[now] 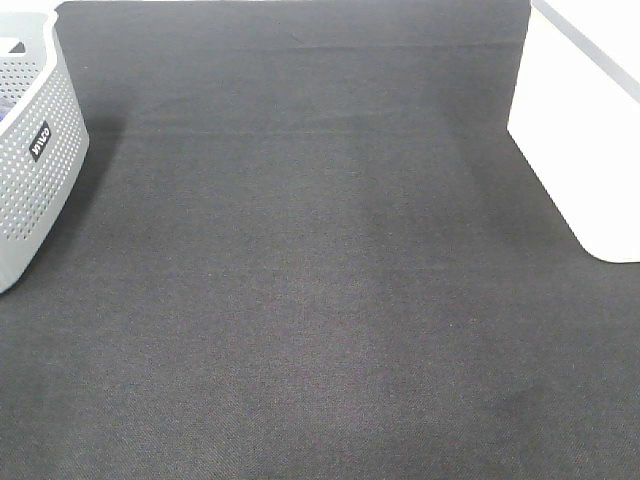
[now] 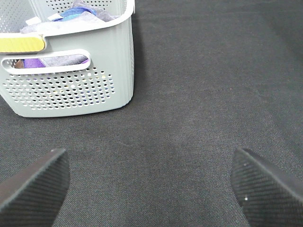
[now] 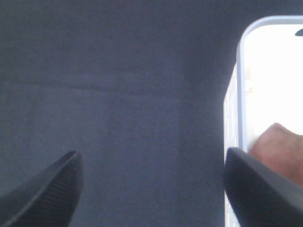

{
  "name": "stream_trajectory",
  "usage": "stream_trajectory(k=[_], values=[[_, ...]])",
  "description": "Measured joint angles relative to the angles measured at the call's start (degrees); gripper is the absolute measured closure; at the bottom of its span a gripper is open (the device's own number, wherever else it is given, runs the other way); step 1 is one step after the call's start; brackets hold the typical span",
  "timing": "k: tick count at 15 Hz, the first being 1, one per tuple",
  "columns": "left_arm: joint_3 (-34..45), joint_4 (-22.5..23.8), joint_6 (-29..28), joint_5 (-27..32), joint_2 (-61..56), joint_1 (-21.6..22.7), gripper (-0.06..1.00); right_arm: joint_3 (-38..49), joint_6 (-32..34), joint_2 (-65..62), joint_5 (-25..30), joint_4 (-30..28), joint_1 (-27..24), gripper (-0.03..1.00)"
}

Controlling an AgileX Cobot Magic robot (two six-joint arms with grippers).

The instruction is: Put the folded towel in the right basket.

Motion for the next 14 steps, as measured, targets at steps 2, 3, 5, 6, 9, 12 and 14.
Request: stream_trajectory(k=[2, 3, 5, 6, 9, 12, 14], values=[[0.0, 0.0, 0.0, 0.0, 0.0, 0.0, 0.07, 2.3, 1.0, -3.4, -0.1, -0.6, 0.0, 0.20], [0.0, 0.0, 0.0, 0.0, 0.0, 0.0, 0.07, 4.7, 1.0, -5.7, -0.1, -0.9, 0.0, 0.20], [0.0, 0.0, 0.0, 0.0, 0.0, 0.0, 0.07, 12.3, 1.0, -11.3, -0.1, -1.0, 0.0, 0.20], [0.0, 0.0, 0.0, 0.0, 0.0, 0.0, 0.07, 17.2, 1.0, -14.3, -0.1, -1.2, 0.0, 0.20], [0.0, 0.0, 0.0, 0.0, 0.0, 0.0, 0.07, 39.8, 2.9, -27.0, -0.1, -5.7, 0.0, 0.20], [0.0, 0.0, 0.0, 0.0, 0.0, 0.0, 0.07, 53.3, 4.3, -35.1, -0.1, -7.8, 0.0, 0.20], [0.0, 0.0, 0.0, 0.0, 0.0, 0.0, 0.07, 65.3, 5.0, -44.0, -0.1, -8.4, 0.0, 0.20]])
